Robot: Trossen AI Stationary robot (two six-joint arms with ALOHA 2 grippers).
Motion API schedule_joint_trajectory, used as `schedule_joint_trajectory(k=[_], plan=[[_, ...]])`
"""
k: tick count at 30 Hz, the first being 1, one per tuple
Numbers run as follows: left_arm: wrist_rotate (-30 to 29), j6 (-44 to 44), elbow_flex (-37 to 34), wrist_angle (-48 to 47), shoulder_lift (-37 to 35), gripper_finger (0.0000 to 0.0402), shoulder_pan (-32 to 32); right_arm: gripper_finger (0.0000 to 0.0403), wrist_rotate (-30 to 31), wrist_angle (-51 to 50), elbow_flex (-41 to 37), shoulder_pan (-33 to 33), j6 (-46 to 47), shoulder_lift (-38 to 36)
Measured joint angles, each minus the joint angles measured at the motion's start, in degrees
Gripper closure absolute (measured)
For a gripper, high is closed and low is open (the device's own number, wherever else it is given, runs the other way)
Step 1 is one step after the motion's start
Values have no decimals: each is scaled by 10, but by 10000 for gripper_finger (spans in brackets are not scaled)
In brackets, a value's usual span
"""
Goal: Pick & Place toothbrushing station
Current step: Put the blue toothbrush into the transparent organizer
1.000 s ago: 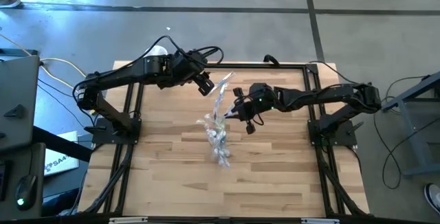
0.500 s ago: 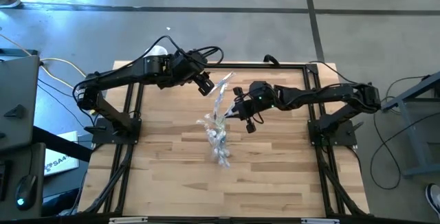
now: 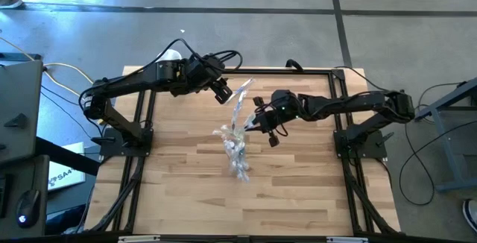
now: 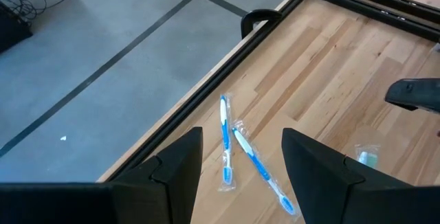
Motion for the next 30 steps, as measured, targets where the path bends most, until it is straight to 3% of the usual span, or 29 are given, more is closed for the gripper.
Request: schedule_joint_trajectory(k=[14, 24, 30], plan=[[8, 0, -1, 3, 16, 211, 0, 395, -22, 13, 0, -12, 29, 78], [22, 15, 0, 13, 41, 211, 0, 394, -27, 18, 0, -12, 47, 95], [23, 16, 0, 10, 42, 211, 0, 345, -20, 14, 0, -11, 61, 95]])
